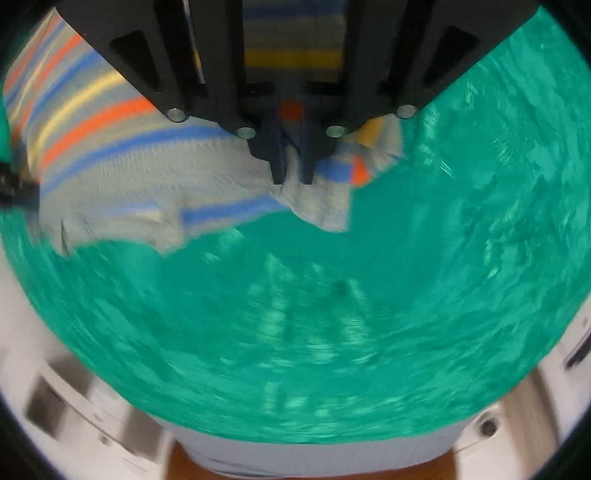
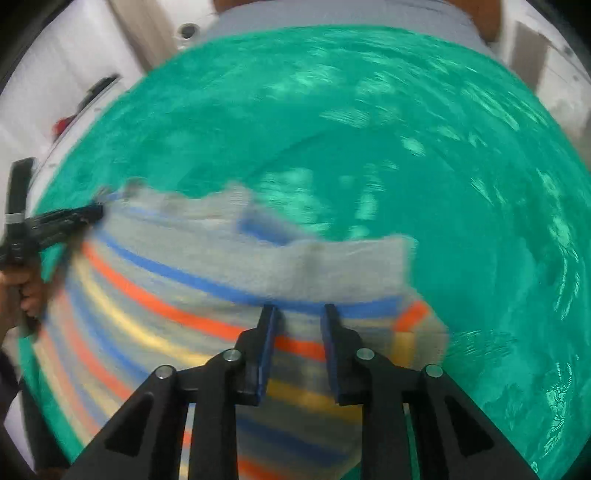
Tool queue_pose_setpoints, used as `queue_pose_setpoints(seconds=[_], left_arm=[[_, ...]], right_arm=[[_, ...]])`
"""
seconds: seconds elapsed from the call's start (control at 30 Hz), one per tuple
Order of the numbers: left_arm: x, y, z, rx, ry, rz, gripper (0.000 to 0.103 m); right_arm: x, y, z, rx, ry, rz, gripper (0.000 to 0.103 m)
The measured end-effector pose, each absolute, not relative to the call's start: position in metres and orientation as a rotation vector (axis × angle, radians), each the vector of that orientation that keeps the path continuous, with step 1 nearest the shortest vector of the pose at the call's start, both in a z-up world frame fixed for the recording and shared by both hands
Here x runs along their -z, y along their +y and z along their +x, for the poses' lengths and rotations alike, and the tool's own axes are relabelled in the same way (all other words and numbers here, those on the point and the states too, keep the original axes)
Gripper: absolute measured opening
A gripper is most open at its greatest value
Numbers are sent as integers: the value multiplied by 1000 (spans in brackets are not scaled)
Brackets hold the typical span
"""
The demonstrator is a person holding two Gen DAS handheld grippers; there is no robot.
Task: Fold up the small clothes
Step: 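Grasp the hem with both grippers and fold it up toward the collar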
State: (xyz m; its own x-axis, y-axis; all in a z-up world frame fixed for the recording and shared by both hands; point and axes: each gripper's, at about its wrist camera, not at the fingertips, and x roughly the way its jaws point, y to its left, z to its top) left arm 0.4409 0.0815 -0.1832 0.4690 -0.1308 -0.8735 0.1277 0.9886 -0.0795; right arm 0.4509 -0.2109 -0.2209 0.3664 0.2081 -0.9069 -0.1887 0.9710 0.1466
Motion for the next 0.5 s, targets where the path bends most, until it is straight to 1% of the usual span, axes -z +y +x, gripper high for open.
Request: queue_pose_setpoints(seconds=[0.03, 0.07, 0.1, 0.17, 0.2, 0.23, 0.27, 0.33, 0.43, 0.5], left_arm=[[181, 86, 443, 132, 1064, -33, 11], [176, 92, 444, 79, 1046, -58, 17], [172, 97, 443, 57, 1035, -77, 21], [161, 107, 434, 62, 1015, -128, 48], [155, 110, 427, 71, 1000, -137, 52], [149, 111, 417, 87, 983, -137, 60], [144, 111, 403, 116, 976, -127, 65], [139, 106, 367, 191, 976, -89, 68], [146, 95, 314, 285, 988, -25, 73], [169, 90, 283, 269, 1044, 51, 72]], right_arm=[[219, -219, 453, -216, 1144, 59, 22], [216, -222, 453, -179, 1130, 65, 23], [211, -225, 451, -148, 1112, 69, 25], [195, -226, 438, -158, 1065, 92, 27], [187, -223, 430, -192, 1051, 102, 27], [179, -218, 417, -233, 1046, 96, 28], [175, -214, 407, -261, 1046, 87, 31], [170, -198, 372, -344, 1069, 62, 36], [179, -183, 319, -430, 1100, 50, 36], [197, -180, 290, -438, 1143, 21, 36]])
